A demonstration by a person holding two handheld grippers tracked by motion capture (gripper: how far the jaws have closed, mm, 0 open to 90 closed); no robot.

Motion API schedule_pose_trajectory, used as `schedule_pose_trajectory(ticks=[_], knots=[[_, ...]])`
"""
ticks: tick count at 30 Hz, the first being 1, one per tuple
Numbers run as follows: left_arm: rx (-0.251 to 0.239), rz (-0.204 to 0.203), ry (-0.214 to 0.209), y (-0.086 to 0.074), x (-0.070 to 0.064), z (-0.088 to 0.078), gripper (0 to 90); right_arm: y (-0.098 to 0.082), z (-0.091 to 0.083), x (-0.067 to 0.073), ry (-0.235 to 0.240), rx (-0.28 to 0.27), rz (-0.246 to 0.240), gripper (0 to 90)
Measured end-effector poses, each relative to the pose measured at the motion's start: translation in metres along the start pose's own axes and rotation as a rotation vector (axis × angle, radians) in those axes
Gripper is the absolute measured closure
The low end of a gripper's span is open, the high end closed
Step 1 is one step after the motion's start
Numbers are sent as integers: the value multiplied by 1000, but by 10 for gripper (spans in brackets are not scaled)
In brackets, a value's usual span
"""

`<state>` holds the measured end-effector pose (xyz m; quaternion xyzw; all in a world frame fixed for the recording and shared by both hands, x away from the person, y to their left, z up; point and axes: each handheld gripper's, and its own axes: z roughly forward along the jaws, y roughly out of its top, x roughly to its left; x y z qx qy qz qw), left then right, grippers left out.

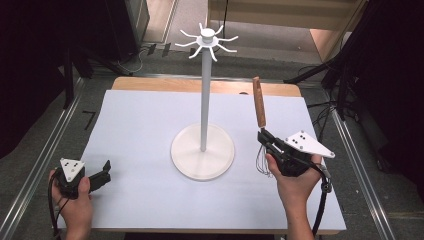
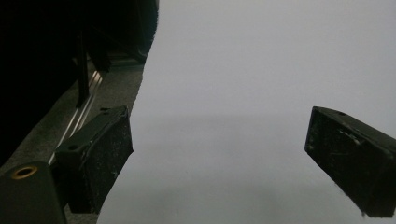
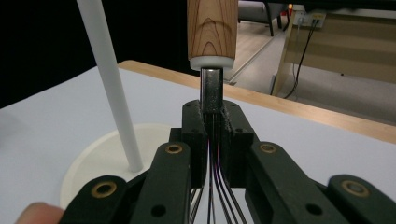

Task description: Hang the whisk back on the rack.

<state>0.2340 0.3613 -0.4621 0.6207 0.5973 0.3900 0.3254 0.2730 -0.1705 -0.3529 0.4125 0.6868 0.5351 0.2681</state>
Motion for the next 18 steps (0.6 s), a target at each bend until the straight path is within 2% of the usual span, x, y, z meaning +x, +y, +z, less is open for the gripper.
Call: schedule_pose_trajectory(ticks=[9, 18], knots=[[0, 0, -2, 0, 0, 0, 80, 9, -4, 8, 44, -65, -9, 835], [2, 1, -1, 0, 0, 0, 80, 17, -6, 13, 71, -122, 13, 834]])
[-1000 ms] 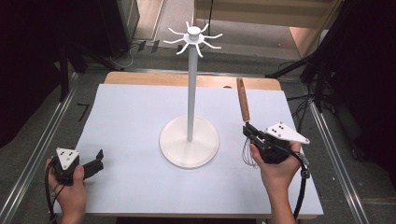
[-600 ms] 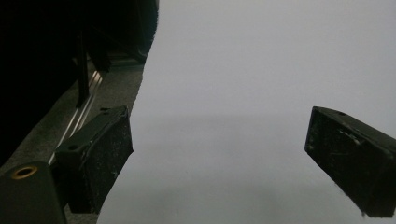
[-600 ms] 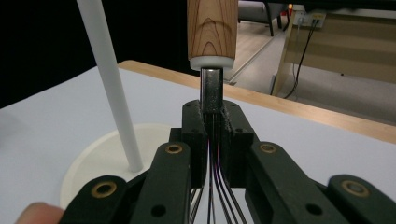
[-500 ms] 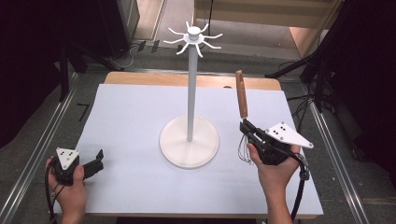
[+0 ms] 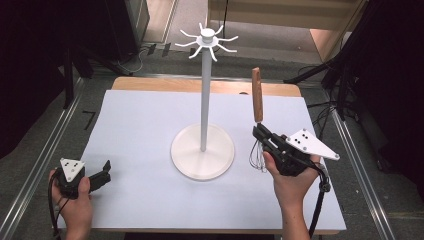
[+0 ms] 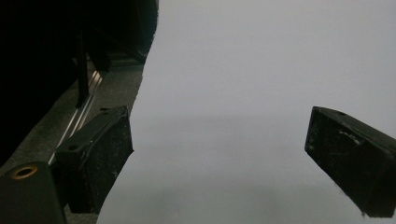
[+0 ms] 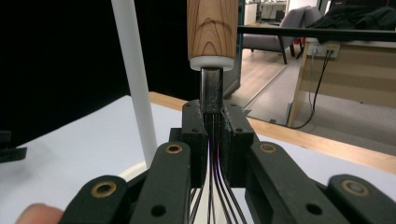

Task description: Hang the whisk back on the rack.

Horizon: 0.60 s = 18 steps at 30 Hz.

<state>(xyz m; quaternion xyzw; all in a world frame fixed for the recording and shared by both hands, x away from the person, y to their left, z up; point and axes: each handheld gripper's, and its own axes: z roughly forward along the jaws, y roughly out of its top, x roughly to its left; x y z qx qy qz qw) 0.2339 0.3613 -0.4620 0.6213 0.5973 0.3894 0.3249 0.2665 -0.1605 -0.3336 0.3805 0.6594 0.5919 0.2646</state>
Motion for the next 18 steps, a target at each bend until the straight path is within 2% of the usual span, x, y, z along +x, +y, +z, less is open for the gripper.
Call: schedule_pose_trajectory(ticks=[9, 18], knots=[[-1, -1, -3, 0, 0, 0, 80, 8, 3, 9, 31, -47, 3, 834], [-2, -1, 0, 0, 0, 0, 80, 16, 6, 12, 67, -87, 18, 834]])
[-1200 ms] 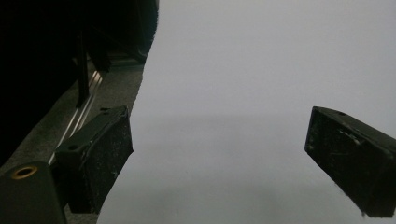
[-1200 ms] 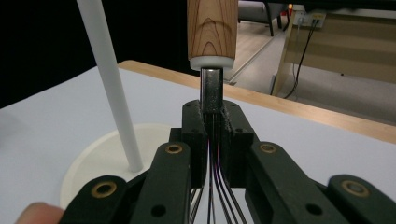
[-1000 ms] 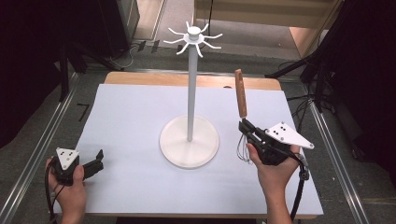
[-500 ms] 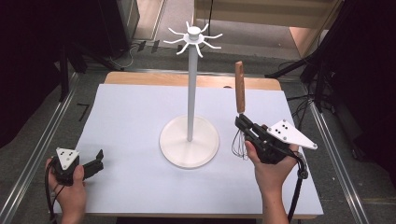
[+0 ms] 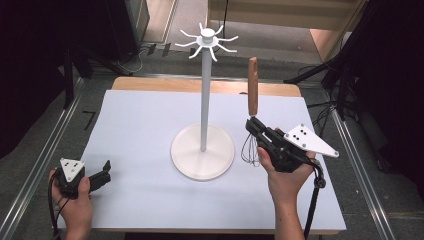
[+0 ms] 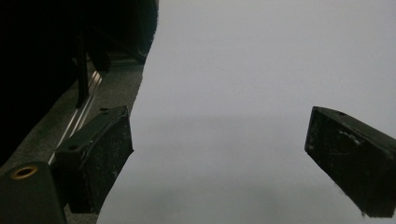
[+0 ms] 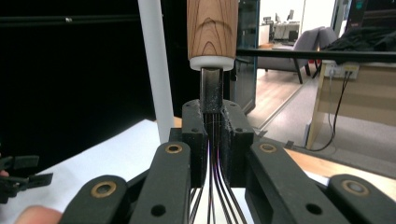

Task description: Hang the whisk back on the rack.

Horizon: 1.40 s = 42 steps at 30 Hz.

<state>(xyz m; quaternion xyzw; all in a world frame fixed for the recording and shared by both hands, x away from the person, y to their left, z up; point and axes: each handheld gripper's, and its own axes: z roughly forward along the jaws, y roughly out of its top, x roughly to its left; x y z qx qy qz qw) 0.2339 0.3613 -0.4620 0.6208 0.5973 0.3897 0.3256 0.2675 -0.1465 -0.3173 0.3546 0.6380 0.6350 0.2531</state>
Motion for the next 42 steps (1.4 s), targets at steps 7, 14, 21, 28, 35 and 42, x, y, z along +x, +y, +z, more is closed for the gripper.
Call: schedule_pose_trajectory(ticks=[7, 14, 21, 28, 35, 42], knots=[[-2, 0, -1, 0, 0, 0, 80, 6, 4, 4, 18, -32, -4, 834], [-2, 0, -1, 0, 0, 0, 80, 12, 6, 9, 30, -58, -25, 834], [-4, -1, -1, 0, 0, 0, 80, 21, 8, 13, 49, -78, -36, 834], [-3, 0, -2, 0, 0, 0, 80, 27, 12, 17, 64, -82, -45, 834], [2, -1, -1, 0, 0, 0, 80, 32, 17, 19, 67, -80, -50, 834], [2, 0, -1, 0, 0, 0, 80, 30, 20, 19, 70, -74, -41, 834]])
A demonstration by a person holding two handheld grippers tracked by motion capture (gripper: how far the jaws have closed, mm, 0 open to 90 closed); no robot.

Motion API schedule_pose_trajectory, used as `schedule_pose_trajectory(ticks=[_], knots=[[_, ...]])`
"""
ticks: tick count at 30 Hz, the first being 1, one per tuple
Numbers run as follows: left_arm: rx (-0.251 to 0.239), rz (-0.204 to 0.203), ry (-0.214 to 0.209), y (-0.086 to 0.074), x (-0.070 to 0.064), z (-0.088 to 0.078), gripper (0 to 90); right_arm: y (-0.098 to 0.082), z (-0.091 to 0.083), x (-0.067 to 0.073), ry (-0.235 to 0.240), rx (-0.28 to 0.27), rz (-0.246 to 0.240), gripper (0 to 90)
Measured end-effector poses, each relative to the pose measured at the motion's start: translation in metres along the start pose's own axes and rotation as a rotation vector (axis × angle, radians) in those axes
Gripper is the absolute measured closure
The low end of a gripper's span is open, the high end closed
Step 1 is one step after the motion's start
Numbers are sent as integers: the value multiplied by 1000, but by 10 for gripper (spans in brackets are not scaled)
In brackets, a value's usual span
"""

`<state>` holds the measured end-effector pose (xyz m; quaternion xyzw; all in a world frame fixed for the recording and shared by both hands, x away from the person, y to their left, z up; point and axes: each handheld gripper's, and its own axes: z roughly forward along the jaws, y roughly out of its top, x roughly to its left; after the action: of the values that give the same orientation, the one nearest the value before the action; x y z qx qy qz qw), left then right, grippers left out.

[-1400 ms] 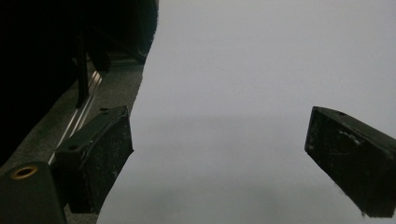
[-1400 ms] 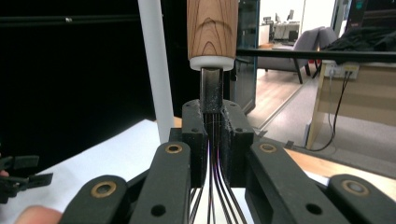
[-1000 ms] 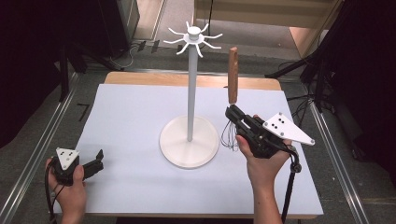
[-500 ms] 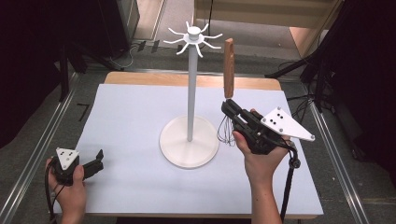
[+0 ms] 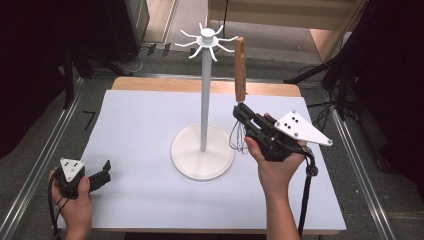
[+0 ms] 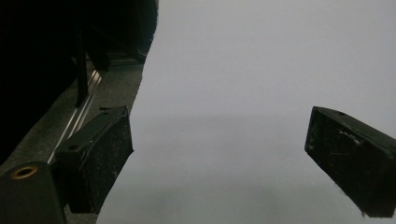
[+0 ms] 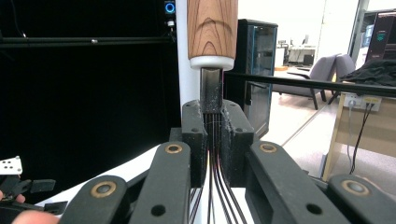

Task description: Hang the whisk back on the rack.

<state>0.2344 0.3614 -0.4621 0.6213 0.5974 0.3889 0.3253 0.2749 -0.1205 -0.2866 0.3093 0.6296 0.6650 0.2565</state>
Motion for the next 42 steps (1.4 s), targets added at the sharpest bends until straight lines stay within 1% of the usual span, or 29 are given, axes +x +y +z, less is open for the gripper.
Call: schedule_pose_trajectory(ticks=[10, 11, 20, 24, 27, 30, 32, 37, 42], knots=[[1, -3, -1, 0, 0, 0, 80, 0, 0, -2, -9, -1, 4, 834], [0, -4, -1, 0, 0, 0, 80, 0, 0, -2, -8, 1, 11, 834], [-4, -8, -3, 0, 1, 0, 80, -6, 5, -3, 20, 23, 20, 834], [-3, -9, -4, 0, 1, 0, 80, -6, 6, -3, 31, 21, 24, 834], [-3, -9, -6, 0, 1, 0, 80, -6, 5, -3, 27, 20, 24, 834], [-3, -10, -6, 0, 1, 0, 80, -4, 1, -3, 29, -1, 25, 834], [-3, -8, -6, 0, 1, 0, 80, -3, 0, -4, 31, -2, 31, 834], [-4, -9, -5, 0, 1, 0, 80, -5, 2, -7, 43, 10, 38, 833], [-2, -7, -4, 0, 1, 0, 80, -8, 5, -6, 56, 19, 42, 834]])
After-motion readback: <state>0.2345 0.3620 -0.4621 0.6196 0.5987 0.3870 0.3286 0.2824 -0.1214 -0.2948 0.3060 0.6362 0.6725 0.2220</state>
